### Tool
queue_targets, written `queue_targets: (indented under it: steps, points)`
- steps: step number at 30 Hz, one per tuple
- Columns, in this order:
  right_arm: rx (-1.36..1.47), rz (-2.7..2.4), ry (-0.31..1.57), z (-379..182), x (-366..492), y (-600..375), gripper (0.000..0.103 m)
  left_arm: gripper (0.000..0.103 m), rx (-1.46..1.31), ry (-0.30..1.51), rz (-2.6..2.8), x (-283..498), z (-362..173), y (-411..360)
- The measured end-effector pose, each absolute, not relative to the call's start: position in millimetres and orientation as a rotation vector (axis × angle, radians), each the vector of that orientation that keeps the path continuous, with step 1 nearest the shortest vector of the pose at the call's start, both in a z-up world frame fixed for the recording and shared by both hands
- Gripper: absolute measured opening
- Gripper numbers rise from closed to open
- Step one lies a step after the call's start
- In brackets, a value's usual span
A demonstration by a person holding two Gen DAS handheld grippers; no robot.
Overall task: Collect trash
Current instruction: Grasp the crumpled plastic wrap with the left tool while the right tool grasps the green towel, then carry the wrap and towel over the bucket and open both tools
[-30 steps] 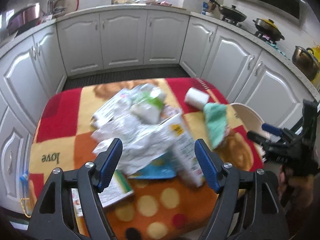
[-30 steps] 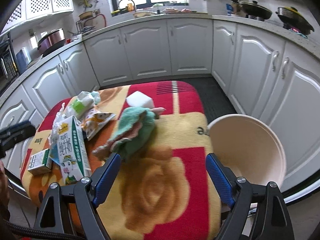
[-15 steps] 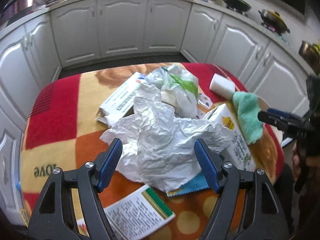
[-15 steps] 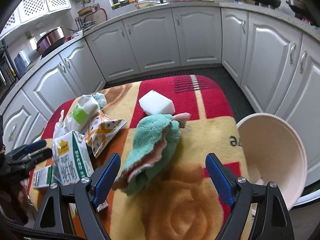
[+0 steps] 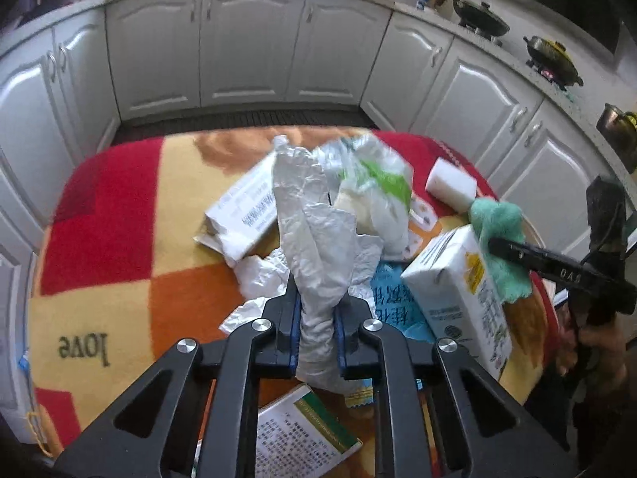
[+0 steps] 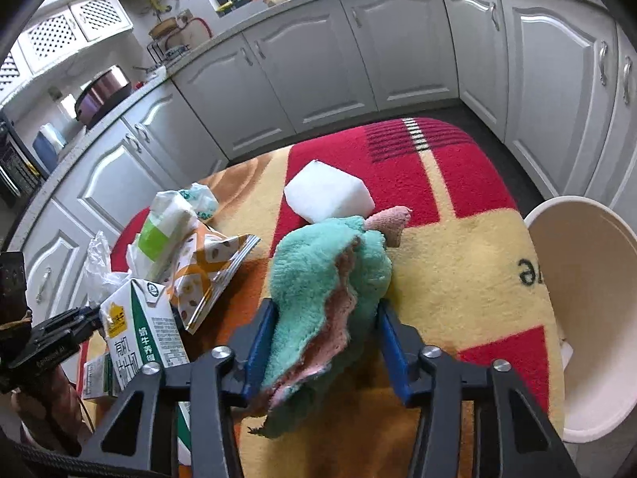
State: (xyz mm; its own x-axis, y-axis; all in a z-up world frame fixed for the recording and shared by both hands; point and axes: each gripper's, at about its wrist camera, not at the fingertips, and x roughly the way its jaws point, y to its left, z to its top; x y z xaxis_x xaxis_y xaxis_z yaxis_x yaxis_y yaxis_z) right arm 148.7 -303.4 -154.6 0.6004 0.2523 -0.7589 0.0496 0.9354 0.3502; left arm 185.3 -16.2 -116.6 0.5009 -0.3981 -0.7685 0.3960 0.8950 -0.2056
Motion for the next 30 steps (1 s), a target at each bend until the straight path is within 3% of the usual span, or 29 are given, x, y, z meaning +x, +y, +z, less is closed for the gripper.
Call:
queue_targets:
  steps: [14,30]
  points:
    - [0.317,0.153,0.829,-116,110,-302,0.040,0.011,-0.013,0.807,-0.510,160,-55,-28]
    - [0.285,0.110,0.763,-90,69,-325,0.040,0.011,0.049,0.797,-0.586,138,-39,-101]
